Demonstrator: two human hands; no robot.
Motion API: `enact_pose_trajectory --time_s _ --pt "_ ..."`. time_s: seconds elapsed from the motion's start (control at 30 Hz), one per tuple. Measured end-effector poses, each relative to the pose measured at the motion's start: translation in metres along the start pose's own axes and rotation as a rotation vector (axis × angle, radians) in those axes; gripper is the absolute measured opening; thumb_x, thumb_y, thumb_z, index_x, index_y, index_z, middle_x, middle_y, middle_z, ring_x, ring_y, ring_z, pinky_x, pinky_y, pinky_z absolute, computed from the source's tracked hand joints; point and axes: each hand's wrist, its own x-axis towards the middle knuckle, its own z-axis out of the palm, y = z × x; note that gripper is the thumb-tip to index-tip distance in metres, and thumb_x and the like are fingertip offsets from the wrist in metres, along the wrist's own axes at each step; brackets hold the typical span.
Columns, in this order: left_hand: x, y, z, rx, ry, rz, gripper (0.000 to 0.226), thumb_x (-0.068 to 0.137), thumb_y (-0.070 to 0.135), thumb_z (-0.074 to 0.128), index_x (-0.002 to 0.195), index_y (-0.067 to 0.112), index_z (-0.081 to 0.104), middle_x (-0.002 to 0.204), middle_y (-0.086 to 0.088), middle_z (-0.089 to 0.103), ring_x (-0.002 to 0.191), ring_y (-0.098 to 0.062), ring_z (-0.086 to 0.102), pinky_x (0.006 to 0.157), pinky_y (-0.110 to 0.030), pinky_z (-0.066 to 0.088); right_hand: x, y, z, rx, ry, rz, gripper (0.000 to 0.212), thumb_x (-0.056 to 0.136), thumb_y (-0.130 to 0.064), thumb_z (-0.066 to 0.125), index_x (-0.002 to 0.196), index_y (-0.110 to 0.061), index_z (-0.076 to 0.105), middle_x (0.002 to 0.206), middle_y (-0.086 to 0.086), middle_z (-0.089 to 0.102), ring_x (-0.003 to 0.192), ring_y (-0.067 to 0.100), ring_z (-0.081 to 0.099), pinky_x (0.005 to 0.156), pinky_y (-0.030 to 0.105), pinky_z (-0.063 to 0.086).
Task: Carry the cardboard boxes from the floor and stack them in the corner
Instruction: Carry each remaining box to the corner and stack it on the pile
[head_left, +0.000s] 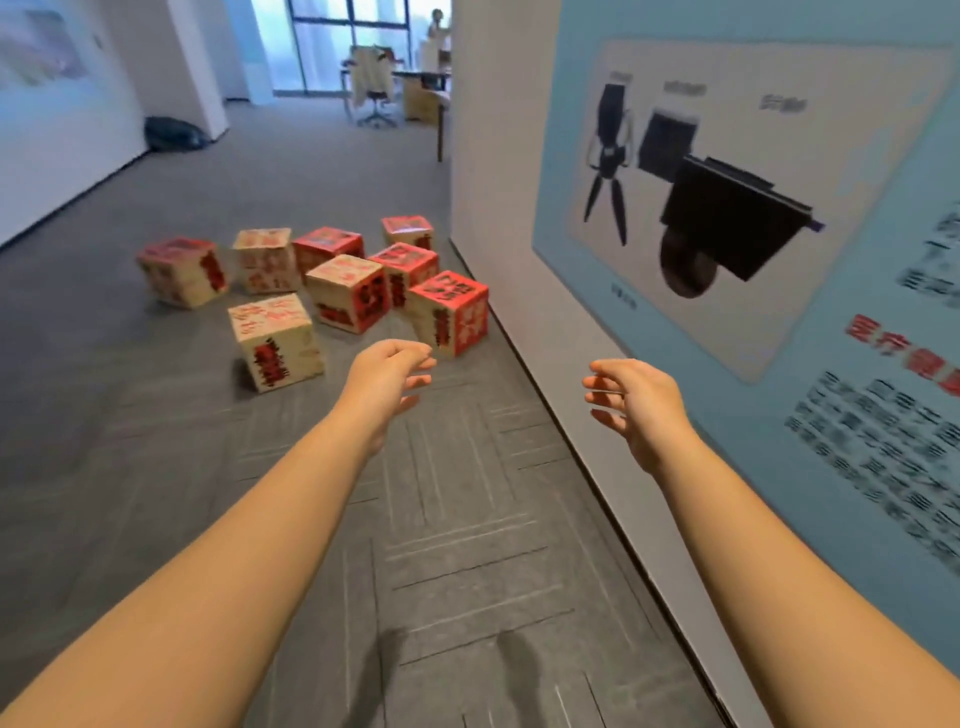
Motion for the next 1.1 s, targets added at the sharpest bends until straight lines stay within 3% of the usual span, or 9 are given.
enact_pose_trajectory --time_s 0.17,0.4,0.57,0.8,0.97,1.1 --pt "0.055 -0.007 -0.032 -0.019 0.105 -0.04 0.018 0.095 0.019 0.049 0.078 0.02 0.054 0.086 0.005 0.059 0.077 -0.01 0.055 0.08 -0.029 0.042 0.063 0.009 0.058 -0.043 -0.106 0.032 0.02 0.09 -0.01 0.052 0.071 -0.017 0.052 0.068 0.001 0.055 0.059 0.01 0.05 0.058 0.02 0.038" --pt "0.175 0.004 -0.041 -0.085 0.257 -0.036 0.016 0.094 0.018 0.05 0.079 0.021 0.054 0.083 0.003 0.059 0.073 -0.01 0.054 0.07 -0.025 0.041 0.195 -0.003 0.131 -0.09 -0.242 0.033 0.02 0.089 -0.013 0.052 0.07 -0.019 0.054 0.066 -0.002 0.057 0.048 0.003 0.052 0.054 0.018 0.037" --pt "0.252 0.031 -0.051 -0.106 0.378 -0.015 0.018 0.095 0.017 0.048 0.078 0.021 0.053 0.08 0.004 0.057 0.07 -0.008 0.052 0.068 -0.022 0.041 0.286 -0.03 0.192 -0.103 -0.354 0.028 0.019 0.088 -0.014 0.053 0.071 -0.021 0.056 0.047 -0.009 0.059 0.045 0.001 0.052 0.052 0.018 0.037" --pt "0.329 0.041 -0.095 -0.122 0.545 -0.034 0.018 0.095 0.016 0.048 0.078 0.021 0.054 0.081 0.003 0.058 0.073 -0.007 0.053 0.064 -0.021 0.04 0.366 -0.034 0.287 -0.136 -0.502 0.051 0.018 0.088 -0.013 0.053 0.072 -0.018 0.055 0.064 -0.001 0.057 0.04 0.0 0.05 0.042 0.013 0.038" --pt "0.398 0.033 -0.139 -0.155 0.607 -0.045 0.017 0.095 0.015 0.048 0.08 0.019 0.055 0.083 0.003 0.058 0.073 -0.007 0.052 0.063 -0.021 0.04 0.418 -0.022 0.362 -0.172 -0.55 0.075 0.017 0.089 -0.013 0.054 0.073 -0.018 0.055 0.074 0.001 0.057 0.061 0.011 0.051 0.057 0.021 0.038" --pt "0.472 0.029 -0.192 -0.172 0.624 -0.058 0.018 0.095 0.015 0.048 0.079 0.019 0.055 0.082 0.003 0.058 0.073 -0.009 0.051 0.063 -0.022 0.04 0.465 -0.015 0.44 -0.199 -0.555 0.072 0.016 0.088 -0.013 0.054 0.073 -0.018 0.056 0.075 0.0 0.057 0.063 0.011 0.052 0.055 0.021 0.039"
